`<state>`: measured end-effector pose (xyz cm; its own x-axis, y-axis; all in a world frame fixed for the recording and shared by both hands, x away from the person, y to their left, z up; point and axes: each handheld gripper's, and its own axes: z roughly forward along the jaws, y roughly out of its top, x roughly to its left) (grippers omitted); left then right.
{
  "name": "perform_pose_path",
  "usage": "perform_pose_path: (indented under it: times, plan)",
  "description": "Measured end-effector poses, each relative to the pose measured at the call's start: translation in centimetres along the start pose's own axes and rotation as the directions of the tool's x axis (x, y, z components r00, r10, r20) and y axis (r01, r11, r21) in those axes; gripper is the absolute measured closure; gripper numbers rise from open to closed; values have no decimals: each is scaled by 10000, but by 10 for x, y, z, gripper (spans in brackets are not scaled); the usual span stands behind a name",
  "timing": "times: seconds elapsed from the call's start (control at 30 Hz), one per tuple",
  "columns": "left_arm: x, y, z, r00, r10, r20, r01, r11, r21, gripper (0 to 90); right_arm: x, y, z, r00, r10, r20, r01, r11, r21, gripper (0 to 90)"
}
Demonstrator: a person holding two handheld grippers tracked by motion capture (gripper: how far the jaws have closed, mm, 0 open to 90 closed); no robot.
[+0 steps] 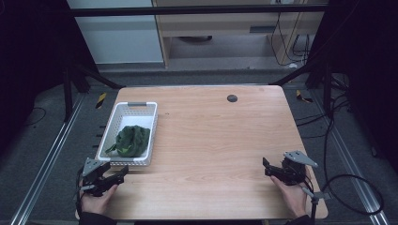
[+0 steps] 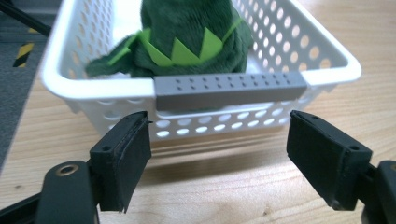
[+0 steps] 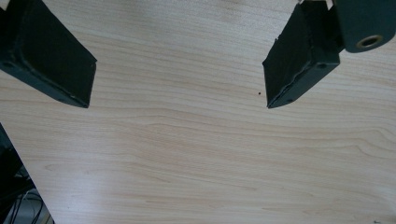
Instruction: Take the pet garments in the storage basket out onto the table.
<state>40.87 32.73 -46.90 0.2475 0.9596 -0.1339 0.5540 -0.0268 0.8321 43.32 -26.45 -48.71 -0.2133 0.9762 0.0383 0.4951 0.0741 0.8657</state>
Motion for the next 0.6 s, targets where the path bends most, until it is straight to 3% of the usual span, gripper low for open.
perform_pose_path:
  times: [0.13,0.17,0.3,0.33,0.53,0.6]
  plan:
    - [-1,2,-3,9999,-55,103,56,9999,-87,210,1,0,0,9999,7,-123,-6,10000,36,98]
    - [-2,5,-4,9999,-45,154,45,10000,-16,211,3,-2,1,9997,-207,-96,208,9997,106,99]
    - [-1,6,-6,9998,-114,152,114,9999,-45,218,7,-2,-1,9994,-306,-149,308,9995,98,101]
    - [-2,7,-9,9997,-215,108,216,9997,-117,219,9,-1,-3,9992,-255,-301,256,9997,16,101]
    - [-2,6,-15,9992,-319,-250,319,9995,-15,213,12,-2,-5,9981,-587,-202,586,9982,-93,100]
    - [-3,8,-18,9989,-295,-357,288,9994,-207,213,11,-2,-6,9981,-580,-198,578,9983,-98,100]
